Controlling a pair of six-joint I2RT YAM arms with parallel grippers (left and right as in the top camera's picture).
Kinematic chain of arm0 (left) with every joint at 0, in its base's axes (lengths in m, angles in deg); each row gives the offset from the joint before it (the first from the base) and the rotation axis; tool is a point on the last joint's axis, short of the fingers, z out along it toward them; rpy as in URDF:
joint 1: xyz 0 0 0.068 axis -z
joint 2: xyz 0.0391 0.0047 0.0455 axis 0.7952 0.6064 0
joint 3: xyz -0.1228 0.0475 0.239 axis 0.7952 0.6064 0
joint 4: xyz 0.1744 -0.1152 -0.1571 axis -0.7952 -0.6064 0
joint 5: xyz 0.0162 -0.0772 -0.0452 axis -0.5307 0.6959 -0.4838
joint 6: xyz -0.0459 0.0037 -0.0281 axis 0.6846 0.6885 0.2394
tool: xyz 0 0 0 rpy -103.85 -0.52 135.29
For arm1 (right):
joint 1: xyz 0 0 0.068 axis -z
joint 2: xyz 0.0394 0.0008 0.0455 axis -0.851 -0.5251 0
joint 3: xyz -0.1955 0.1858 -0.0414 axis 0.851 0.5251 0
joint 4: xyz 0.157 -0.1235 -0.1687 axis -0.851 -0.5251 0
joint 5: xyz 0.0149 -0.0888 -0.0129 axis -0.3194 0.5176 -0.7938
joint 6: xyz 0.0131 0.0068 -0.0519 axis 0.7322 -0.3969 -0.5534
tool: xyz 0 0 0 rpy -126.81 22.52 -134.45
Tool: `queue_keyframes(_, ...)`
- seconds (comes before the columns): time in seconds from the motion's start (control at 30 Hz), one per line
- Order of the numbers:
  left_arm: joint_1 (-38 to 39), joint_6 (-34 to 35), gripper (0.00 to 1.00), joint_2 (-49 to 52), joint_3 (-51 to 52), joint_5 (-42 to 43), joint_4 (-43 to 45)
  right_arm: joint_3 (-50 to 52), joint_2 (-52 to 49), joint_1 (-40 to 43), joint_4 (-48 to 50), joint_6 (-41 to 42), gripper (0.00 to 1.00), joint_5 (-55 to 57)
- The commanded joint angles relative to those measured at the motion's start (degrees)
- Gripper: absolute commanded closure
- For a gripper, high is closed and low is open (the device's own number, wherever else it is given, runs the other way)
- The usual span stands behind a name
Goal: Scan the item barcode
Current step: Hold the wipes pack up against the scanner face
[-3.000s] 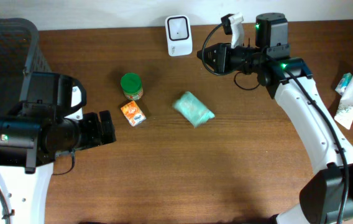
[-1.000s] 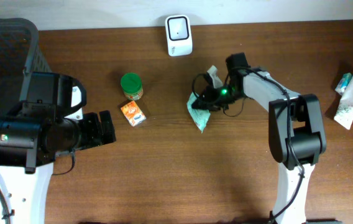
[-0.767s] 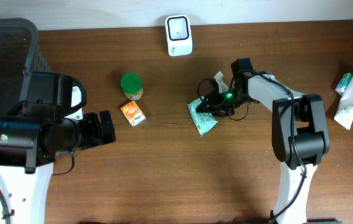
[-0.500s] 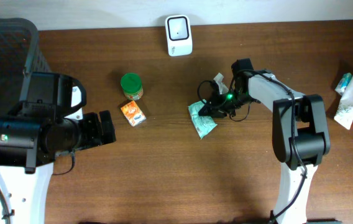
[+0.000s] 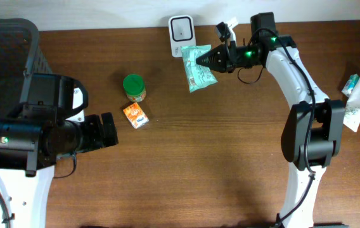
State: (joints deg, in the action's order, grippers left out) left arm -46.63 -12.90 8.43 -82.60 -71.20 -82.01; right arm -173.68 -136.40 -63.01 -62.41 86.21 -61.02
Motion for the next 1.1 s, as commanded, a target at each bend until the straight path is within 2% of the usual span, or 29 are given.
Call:
queue_keyframes(0.0, -0.09, -0.48, 0.01, -0.55, -0.2, -0.42, 0.07, -1.2, 0.42, 0.28, 0.7, 5.95, 0.96, -3.39)
queue_keyframes(0.13, -0.09, -0.48, 0.01, -0.55, -0.2, -0.39, 0.07, -1.2, 0.42, 0.26, 5.25, 24.15, 0.96, -3.39)
queue_keyframes(0.3, -0.09, -0.48, 0.01, -0.55, -0.2, -0.39, 0.07, -1.2, 0.42, 0.22, 6.54, 31.06, 0.96, -3.39)
queue_keyframes(0.6, -0.09, -0.48, 0.01, -0.55, -0.2, -0.39, 0.07, -1.18, 0.42, 0.22, 10.43, 30.49, 0.96, -3.39)
queue_keyframes(0.87, -0.09, -0.48, 0.01, -0.55, -0.2, -0.42, 0.07, -1.18, 0.42, 0.22, 12.11, 22.32, 0.96, -3.41)
queue_keyframes(1.07, -0.09, -0.48, 0.01, -0.55, -0.2, -0.42, 0.07, -1.18, 0.42, 0.22, 12.11, 20.81, 0.96, -3.41)
